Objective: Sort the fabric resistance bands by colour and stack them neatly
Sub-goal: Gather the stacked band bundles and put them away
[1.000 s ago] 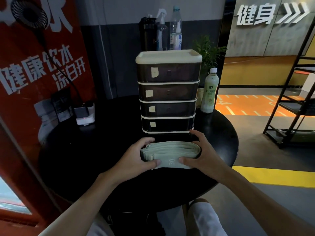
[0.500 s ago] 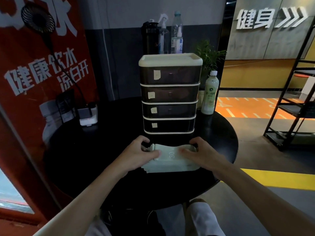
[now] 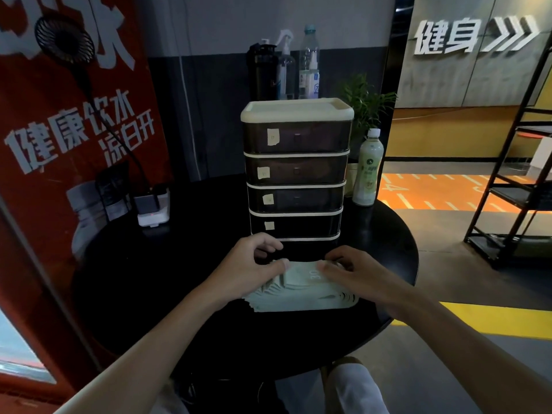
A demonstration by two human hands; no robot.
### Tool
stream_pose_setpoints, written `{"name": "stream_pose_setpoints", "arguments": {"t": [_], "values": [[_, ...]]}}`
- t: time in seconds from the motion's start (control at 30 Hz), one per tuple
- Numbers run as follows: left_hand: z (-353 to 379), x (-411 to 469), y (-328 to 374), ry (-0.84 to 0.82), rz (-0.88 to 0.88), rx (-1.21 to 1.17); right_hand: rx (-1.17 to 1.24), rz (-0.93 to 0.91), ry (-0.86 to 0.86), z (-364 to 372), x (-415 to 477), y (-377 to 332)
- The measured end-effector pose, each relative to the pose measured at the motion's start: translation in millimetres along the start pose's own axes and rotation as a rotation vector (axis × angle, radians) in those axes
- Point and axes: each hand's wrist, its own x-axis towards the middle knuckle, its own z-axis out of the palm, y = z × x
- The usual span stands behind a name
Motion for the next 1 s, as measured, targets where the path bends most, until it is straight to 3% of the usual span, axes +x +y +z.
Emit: {"name": "stream_pose_setpoints", "arguments": {"t": [0.33, 0.53, 0.77, 1.0], "values": [[-3.8, 58.3, -28.2, 0.296, -0.104, -0.204, 0.158, -0.057, 0.118, -9.6, 51.5, 23.5], [11.5, 90.0, -60.9, 0.348, -0.063, -0.196, 0.264, -0.113, 0.247, -11.1, 89.4, 29.7], [17.0, 113.0, -73.3, 0.303, 0.014, -0.226, 0.377, -0.158, 0.26, -4.4, 124.1, 39.9], [19.9, 108.6, -72.6, 0.312, 0.042, -0.324, 0.334, -0.18, 0.279, -4.3, 119.4, 42.9]]}}
